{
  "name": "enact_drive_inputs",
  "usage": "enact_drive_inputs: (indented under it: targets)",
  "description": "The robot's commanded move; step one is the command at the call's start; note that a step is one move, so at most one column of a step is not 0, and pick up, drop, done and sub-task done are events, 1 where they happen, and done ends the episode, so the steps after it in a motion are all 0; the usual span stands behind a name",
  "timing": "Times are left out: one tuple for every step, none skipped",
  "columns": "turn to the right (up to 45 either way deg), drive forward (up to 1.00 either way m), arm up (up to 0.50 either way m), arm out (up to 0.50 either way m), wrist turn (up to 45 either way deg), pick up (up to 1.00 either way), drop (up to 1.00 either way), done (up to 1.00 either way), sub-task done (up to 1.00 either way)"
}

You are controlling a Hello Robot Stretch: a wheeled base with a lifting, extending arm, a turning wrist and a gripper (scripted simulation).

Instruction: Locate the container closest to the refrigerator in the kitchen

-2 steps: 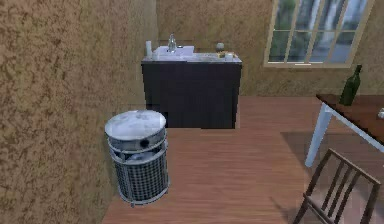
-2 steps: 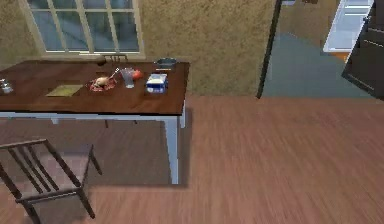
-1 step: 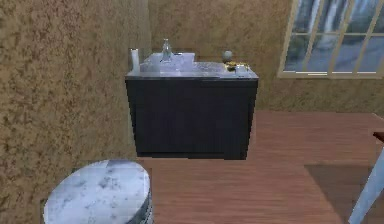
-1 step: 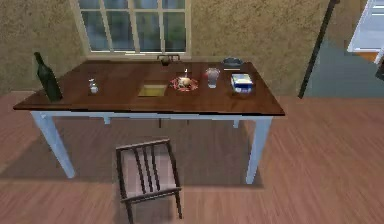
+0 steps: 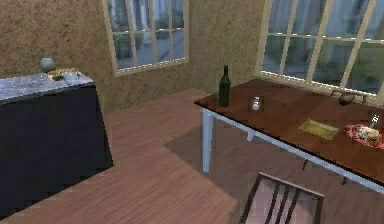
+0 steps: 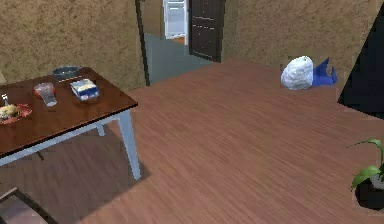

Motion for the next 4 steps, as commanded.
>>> enact_drive_inputs:
  targets:
    - [-6.0,0.0,0.0,0.0,0.0,0.0,0.0,0.0,0.0]
    - [-3.0,0.0,0.0,0.0,0.0,0.0,0.0,0.0,0.0]
    - [0.0,0.5,0.0,0.0,0.0,0.0,0.0,0.0,0.0]
    - [9.0,0.0,0.0,0.0,0.0,0.0,0.0,0.0,0.0]
